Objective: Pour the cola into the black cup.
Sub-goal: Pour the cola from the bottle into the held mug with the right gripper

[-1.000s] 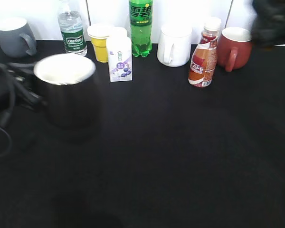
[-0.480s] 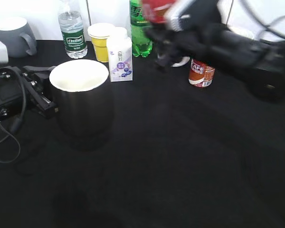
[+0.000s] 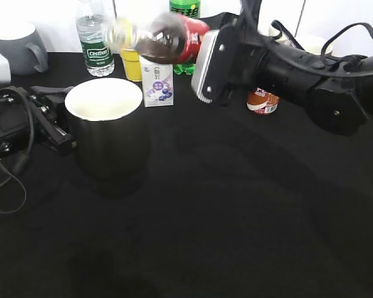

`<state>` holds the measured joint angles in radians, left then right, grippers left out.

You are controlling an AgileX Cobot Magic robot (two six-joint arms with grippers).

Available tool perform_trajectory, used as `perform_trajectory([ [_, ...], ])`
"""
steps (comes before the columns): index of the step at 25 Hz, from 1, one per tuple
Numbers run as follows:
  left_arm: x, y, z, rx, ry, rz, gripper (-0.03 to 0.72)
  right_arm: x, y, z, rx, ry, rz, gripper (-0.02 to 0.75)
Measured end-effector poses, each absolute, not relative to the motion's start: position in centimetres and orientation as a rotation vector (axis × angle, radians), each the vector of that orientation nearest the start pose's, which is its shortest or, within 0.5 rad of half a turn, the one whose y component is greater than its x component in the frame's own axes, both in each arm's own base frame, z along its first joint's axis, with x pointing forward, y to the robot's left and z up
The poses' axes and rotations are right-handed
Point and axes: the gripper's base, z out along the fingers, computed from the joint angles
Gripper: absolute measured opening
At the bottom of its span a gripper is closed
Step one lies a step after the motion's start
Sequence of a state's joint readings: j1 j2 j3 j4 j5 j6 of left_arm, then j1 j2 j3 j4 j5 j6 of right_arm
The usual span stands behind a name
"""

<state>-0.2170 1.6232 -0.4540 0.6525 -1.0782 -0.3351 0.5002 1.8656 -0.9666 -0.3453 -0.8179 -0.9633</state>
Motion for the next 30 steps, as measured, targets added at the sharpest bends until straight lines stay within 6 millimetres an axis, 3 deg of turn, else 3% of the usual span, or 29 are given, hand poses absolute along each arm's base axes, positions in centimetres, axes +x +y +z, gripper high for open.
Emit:
perform_trajectory([
  [9,25.2,-10.3,18.4,0.582,1.593,-0.614,0.041,33.9,20.6,22.1,-1.371,0.694,-0.638,0.386],
  [13,25.2,-10.3,18.4,0.582,1.593,-0.614,0.041,33.9,20.6,22.3,-1.366,0.648,-0.683,0.384],
  [25,25.2,-10.3,18.3,0.585,1.597,-0.605,0.041,33.9,20.6,22.5,-1.371,0.606,-0.728,0.384],
  [30,25.3,-10.2,18.4,0.574,1.591,-0.583,0.041,33.9,20.6,22.5,-1.314,0.693,-0.615,0.384],
])
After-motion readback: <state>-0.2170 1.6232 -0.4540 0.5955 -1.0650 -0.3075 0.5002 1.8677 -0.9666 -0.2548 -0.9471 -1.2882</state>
